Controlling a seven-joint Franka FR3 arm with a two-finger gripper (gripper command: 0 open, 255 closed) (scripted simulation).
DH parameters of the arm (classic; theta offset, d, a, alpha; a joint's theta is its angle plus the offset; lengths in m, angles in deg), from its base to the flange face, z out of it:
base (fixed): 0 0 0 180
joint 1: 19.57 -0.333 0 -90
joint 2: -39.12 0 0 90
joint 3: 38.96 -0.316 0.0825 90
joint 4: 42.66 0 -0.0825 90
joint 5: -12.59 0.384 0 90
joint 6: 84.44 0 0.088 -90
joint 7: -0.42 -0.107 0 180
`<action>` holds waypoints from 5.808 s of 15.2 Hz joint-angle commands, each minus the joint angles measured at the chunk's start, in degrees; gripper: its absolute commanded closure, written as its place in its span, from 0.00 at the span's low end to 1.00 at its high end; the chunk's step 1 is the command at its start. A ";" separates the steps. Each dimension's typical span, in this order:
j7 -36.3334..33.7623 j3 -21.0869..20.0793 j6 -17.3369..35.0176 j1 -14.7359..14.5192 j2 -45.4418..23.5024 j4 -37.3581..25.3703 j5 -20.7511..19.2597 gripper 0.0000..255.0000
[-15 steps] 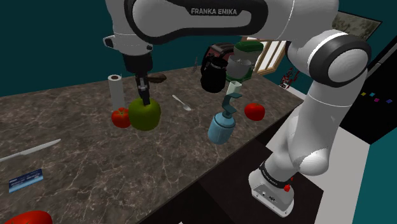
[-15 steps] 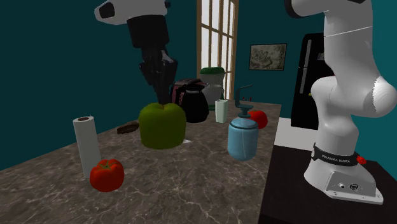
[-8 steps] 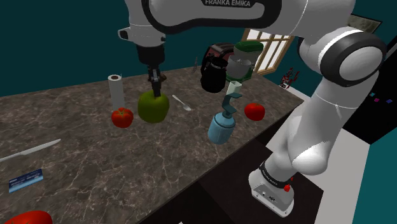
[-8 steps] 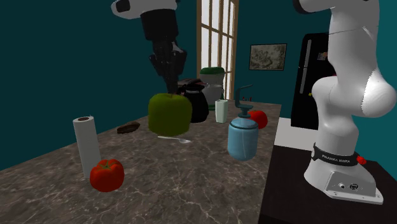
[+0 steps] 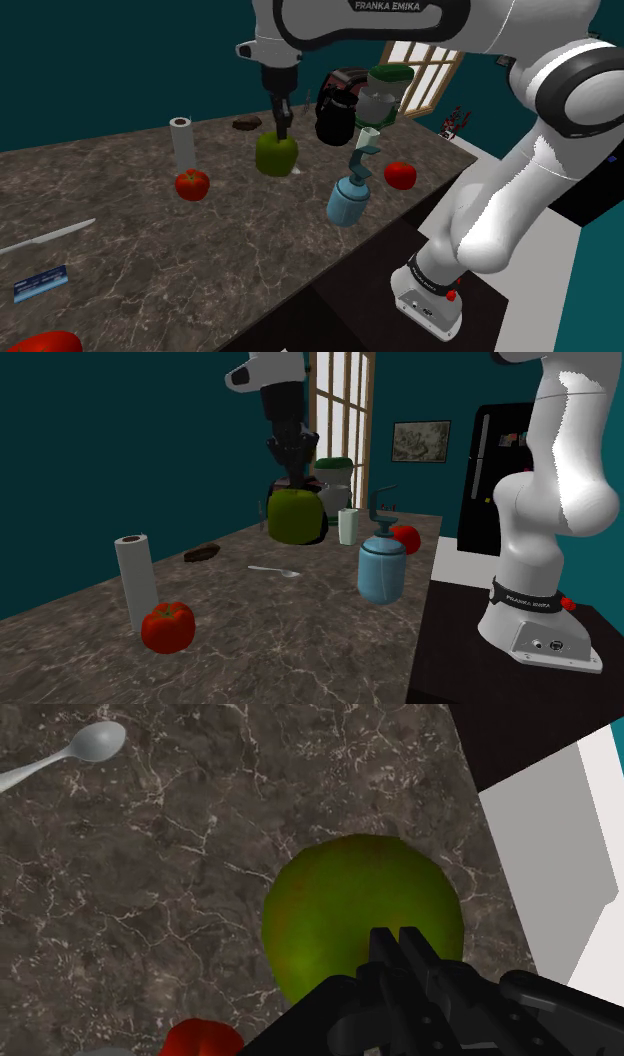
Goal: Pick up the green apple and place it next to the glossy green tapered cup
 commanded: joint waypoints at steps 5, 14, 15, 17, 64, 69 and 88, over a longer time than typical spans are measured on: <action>8.29 4.49 1.66 3.76 6.37 7.53 -0.59 1.00; 20.31 11.80 3.12 9.15 11.10 12.82 -3.39 1.00; 21.65 12.64 3.29 9.75 11.34 13.08 -3.77 1.00; 24.34 14.35 3.62 10.95 11.64 13.43 -4.53 1.00; 51.51 32.22 26.59 23.63 -3.83 17.35 -6.85 1.00; 51.47 32.28 30.32 23.78 -5.71 19.27 -6.41 1.00; 51.60 32.23 36.61 24.12 -9.59 21.86 -5.36 0.00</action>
